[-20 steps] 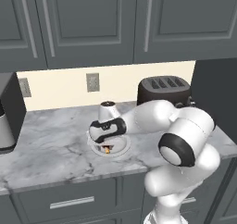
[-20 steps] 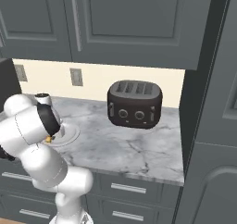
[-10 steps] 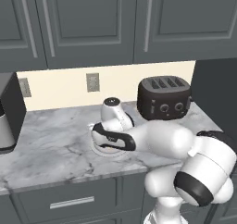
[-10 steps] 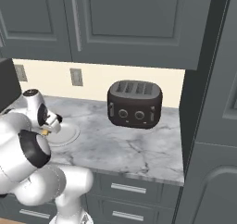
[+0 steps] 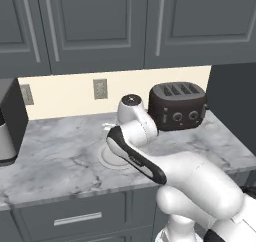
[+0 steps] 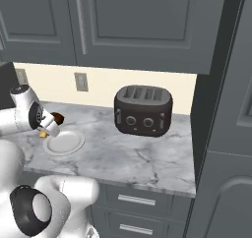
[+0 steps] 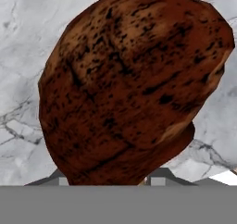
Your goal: Place the steak on the counter behind the older steak on the same shelf of the fridge to maintain FIFO order. Close the fridge door when finished.
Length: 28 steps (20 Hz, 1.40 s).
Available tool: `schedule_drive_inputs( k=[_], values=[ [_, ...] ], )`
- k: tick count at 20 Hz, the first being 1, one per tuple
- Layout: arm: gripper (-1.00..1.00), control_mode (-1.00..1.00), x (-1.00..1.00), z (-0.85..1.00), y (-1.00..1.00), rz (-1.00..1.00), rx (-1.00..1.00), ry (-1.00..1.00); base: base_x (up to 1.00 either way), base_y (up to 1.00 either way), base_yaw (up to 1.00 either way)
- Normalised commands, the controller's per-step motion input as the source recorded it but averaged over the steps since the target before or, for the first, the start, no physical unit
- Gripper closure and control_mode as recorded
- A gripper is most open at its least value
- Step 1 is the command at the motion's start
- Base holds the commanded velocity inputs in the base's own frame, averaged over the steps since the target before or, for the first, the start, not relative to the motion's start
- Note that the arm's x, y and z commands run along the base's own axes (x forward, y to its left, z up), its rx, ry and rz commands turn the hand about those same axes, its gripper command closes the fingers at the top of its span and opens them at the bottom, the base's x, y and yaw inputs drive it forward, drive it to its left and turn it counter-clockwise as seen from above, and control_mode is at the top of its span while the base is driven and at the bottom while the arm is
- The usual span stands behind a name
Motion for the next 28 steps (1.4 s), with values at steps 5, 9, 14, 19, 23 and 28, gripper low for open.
schedule_drive_inputs(
  k=[5, 9, 14, 19, 23, 28],
  values=[
    [1.0, -1.0, -0.59, 0.35, -0.73, -0.14, 0.01, 0.0, 0.0, 0.0, 0.0],
    [1.0, -1.0, -0.44, 0.13, -0.78, -0.11, 0.03, 0.0, 0.0, 0.0, 0.0],
    [1.0, -1.0, -0.24, 0.29, -0.66, -0.05, 0.02, 0.0, 0.0, 0.0, 0.0],
    [1.0, -1.0, -0.12, 0.13, -0.3, -0.01, 0.0, 0.0, 0.0, 0.0, 0.0],
    [1.0, -1.0, 0.0, 0.0, 0.0, 0.0, 0.0, 0.0, 0.0, 0.0, 0.0],
    [1.0, -1.0, -0.35, 0.1, -0.08, 0.0, 0.0, -0.05, 0.0, 0.0, 0.0]
  ],
)
